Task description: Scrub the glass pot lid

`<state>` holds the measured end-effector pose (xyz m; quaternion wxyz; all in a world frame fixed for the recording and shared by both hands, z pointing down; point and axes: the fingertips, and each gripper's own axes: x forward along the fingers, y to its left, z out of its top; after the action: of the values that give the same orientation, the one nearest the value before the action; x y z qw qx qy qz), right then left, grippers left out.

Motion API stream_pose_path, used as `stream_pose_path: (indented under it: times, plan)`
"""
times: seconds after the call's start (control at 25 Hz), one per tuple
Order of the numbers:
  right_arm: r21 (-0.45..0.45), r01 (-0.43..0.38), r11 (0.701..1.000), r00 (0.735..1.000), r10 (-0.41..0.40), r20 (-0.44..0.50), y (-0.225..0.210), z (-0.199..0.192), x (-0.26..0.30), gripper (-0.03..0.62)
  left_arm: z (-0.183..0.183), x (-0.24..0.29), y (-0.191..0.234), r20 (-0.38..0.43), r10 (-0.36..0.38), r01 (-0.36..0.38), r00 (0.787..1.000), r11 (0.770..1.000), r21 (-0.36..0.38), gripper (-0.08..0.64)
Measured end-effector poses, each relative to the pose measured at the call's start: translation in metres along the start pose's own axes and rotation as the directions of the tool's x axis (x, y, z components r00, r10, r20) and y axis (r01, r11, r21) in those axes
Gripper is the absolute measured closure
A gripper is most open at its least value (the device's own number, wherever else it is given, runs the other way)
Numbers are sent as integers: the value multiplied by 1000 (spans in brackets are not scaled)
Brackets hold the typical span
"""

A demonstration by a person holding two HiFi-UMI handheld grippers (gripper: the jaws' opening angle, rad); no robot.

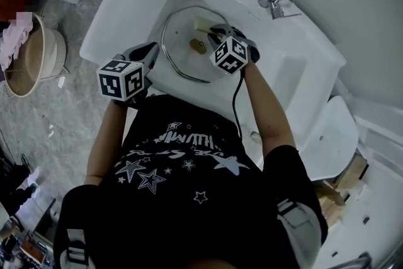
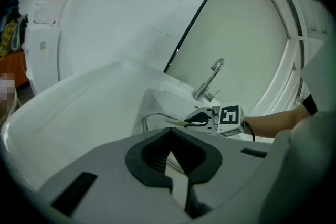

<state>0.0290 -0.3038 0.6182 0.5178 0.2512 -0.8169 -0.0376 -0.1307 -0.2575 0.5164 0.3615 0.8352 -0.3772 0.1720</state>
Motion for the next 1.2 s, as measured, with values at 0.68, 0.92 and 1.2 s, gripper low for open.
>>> stream_pose_path:
  times: [0.68,0.92,1.2]
  plan:
    - [89,12,996,998,-7,-55,-4,-35,34,528,-4,0,10,-20,11,-11,1000,1000,-17,552]
    - [232,23,972,994,4,-114,3,-57,24,528,-3,4,0,-16,5,-5,1000,1000,-5,552]
    - [344,8,939,988,46,-147,19,-65,4,526,-7,2,-6,-18,-8,8,1000,1000,0,552]
